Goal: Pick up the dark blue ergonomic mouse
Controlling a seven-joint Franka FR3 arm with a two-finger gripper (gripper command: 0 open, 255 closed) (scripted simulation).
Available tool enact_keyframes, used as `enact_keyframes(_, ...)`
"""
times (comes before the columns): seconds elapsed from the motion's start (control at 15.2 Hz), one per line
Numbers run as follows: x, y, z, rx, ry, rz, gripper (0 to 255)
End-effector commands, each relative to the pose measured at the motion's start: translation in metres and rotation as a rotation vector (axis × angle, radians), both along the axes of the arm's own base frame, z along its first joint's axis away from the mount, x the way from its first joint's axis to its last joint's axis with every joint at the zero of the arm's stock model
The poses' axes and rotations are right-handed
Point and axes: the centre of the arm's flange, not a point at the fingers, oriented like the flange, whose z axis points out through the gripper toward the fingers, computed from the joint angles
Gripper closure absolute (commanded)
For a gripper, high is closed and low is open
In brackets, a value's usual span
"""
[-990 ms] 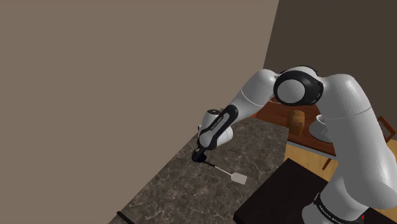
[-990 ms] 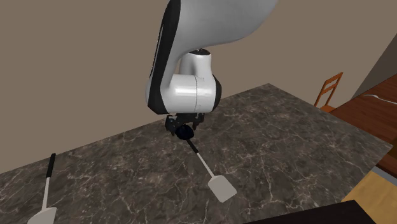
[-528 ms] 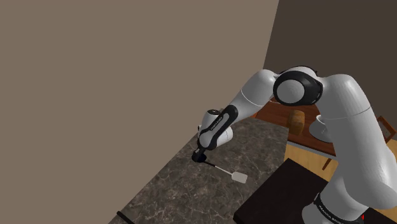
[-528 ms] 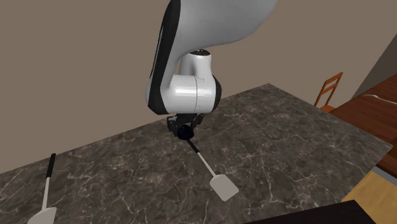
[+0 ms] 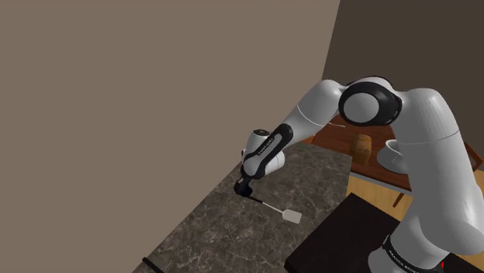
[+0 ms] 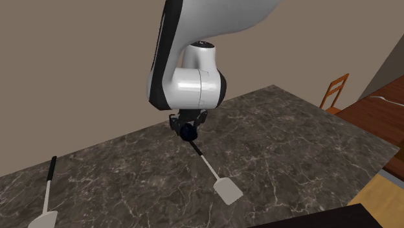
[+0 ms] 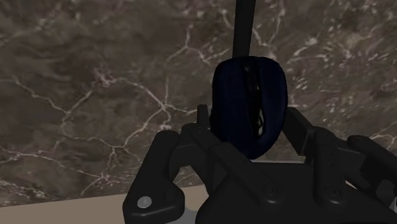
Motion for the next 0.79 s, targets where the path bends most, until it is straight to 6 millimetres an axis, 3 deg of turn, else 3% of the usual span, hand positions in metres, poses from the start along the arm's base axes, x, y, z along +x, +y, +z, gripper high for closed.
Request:
enact_keyframes(0.0,0.001,0.0,0.011,0.0,0.0,0.0,255)
enact_keyframes(0.59,0.001,0.0,0.058,0.0,0.0,0.0,255)
enact_keyframes(0.73,0.001,0.0,0.059,0.0,0.0,0.0,255)
